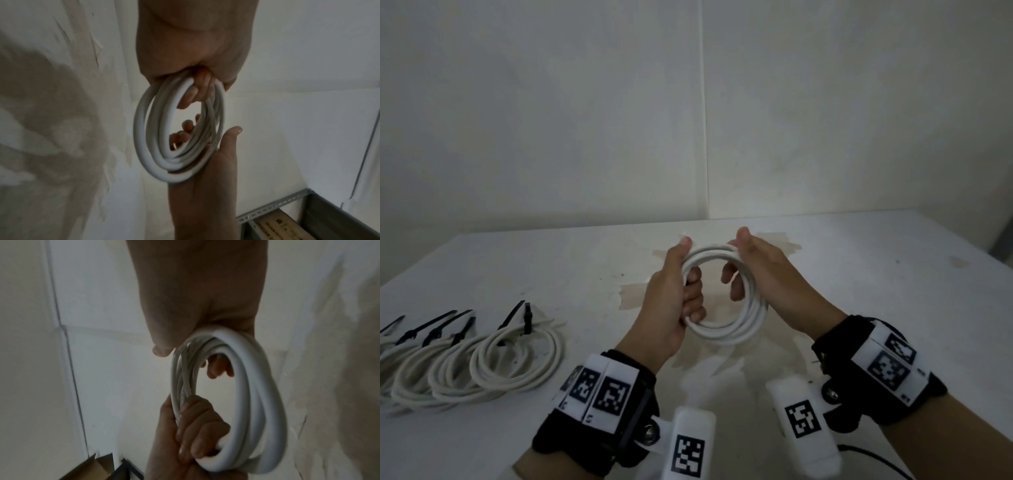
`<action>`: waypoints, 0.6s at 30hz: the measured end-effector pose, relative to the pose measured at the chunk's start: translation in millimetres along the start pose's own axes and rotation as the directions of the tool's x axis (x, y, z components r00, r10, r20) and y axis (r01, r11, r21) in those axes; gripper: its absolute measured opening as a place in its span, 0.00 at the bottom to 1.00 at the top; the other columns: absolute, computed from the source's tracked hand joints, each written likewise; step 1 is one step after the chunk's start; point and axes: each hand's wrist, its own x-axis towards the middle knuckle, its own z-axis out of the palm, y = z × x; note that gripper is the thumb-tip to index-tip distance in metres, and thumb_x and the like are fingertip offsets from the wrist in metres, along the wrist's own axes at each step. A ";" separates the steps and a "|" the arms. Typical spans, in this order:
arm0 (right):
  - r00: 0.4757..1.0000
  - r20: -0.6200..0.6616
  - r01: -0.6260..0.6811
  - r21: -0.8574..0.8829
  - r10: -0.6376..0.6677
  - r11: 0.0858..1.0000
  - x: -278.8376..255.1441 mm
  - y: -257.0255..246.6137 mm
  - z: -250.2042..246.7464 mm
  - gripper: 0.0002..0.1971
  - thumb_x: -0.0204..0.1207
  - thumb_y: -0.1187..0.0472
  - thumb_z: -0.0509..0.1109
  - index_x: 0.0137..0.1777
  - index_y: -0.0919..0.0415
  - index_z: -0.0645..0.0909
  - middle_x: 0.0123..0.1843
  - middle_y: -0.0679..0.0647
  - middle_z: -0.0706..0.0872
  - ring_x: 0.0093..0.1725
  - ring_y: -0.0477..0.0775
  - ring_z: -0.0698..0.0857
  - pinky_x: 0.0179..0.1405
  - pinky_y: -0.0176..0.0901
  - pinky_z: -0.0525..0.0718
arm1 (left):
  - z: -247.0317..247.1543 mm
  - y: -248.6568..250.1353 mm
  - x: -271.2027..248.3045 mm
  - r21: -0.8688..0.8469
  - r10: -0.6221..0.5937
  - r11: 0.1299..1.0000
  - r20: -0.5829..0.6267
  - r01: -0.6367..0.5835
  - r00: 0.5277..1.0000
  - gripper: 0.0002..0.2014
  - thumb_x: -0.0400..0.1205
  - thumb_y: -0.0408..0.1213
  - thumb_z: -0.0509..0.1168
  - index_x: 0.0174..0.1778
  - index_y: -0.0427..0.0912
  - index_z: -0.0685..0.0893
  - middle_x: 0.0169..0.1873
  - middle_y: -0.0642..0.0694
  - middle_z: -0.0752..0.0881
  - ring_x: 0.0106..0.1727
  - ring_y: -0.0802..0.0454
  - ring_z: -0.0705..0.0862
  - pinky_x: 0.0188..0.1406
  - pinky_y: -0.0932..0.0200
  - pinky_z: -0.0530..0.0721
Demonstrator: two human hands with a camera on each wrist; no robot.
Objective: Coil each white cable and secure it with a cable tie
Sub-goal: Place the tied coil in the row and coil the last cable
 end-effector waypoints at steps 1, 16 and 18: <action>1.000 0.008 -0.026 0.020 0.026 0.999 -2.2 1.8 -1.2 0.28 0.76 0.39 0.48 0.48 0.62 0.78 0.30 0.49 0.82 0.23 0.42 0.80 0.23 0.28 0.74 | 0.1 0.2 1.4 -0.036 0.016 0.999 -0.022 -0.017 1.000 0.25 0.82 0.54 0.56 0.22 0.44 0.65 0.11 0.53 0.60 0.11 0.57 0.57 0.13 0.67 0.59; 0.990 -0.119 0.064 -0.045 -0.069 0.997 -5.6 25.4 -12.4 0.14 0.82 0.48 0.52 0.43 0.53 0.74 0.30 0.49 0.74 0.21 0.40 0.77 0.29 0.37 0.75 | 7.2 -2.1 7.5 -0.024 -0.051 0.998 0.190 0.057 0.980 0.23 0.84 0.51 0.54 0.24 0.43 0.66 0.14 0.52 0.62 0.14 0.57 0.61 0.18 0.64 0.72; 0.991 -0.123 0.050 -0.047 -0.055 0.998 -7.7 27.3 -14.2 0.15 0.82 0.47 0.52 0.44 0.54 0.74 0.30 0.49 0.74 0.22 0.40 0.77 0.31 0.38 0.75 | 14.8 -6.6 6.5 -0.004 -0.010 1.000 0.128 0.011 0.992 0.23 0.83 0.51 0.55 0.24 0.44 0.65 0.14 0.53 0.60 0.13 0.57 0.59 0.15 0.65 0.68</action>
